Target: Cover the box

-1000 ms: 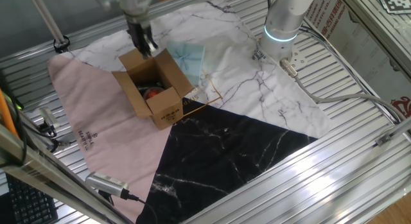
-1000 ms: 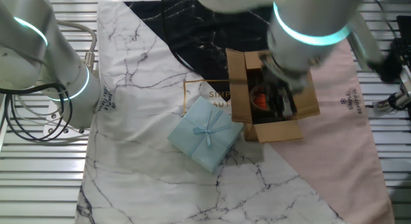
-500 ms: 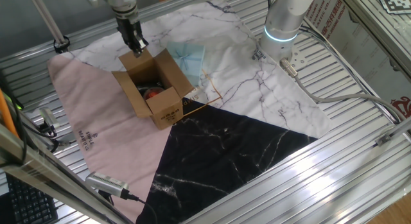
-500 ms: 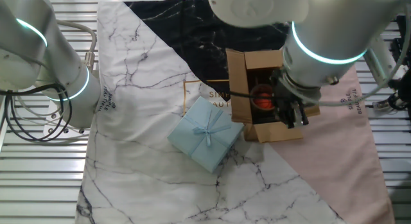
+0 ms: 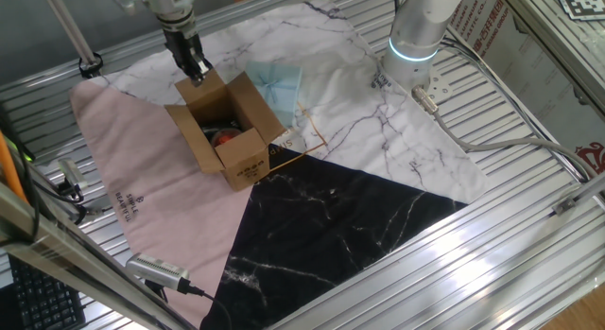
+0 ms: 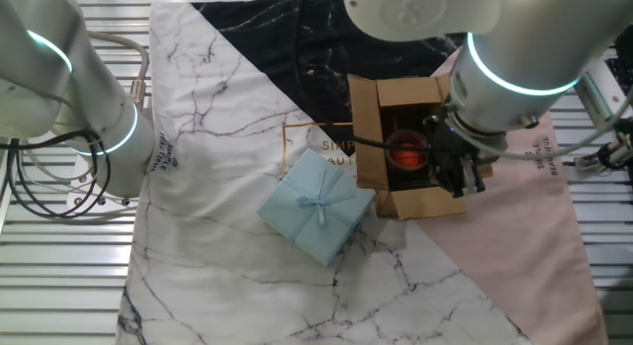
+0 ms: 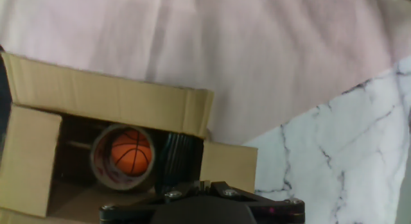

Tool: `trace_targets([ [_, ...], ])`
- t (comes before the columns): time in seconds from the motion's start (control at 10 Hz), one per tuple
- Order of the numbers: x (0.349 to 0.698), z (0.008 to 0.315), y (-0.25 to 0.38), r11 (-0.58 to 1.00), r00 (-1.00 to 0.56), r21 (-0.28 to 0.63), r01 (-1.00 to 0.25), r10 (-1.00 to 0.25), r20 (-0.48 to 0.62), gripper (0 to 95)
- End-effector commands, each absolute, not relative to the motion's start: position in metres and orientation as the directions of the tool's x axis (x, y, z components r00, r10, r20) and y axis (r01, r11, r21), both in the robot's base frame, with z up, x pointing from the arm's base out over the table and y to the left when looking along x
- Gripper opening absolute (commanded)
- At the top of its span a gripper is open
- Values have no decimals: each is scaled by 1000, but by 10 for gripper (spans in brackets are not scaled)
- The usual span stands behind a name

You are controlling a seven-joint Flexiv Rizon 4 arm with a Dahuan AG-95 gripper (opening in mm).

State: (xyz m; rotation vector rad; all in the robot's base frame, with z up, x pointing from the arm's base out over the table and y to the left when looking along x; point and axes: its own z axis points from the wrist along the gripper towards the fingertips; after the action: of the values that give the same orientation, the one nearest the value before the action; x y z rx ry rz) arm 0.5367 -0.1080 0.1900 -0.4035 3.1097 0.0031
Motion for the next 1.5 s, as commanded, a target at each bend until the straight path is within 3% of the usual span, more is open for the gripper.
trace_targets([
  [0.1,539,190,-108,963,-963,7,-268,-268,-7,0],
  [0.3,539,190,-108,943,-944,21,-331,-331,-4,0],
  [0.8,539,190,-108,998,-997,11,-66,-65,-47,0],
  [1.5,539,190,-108,999,-998,-34,-27,-28,-56,0],
])
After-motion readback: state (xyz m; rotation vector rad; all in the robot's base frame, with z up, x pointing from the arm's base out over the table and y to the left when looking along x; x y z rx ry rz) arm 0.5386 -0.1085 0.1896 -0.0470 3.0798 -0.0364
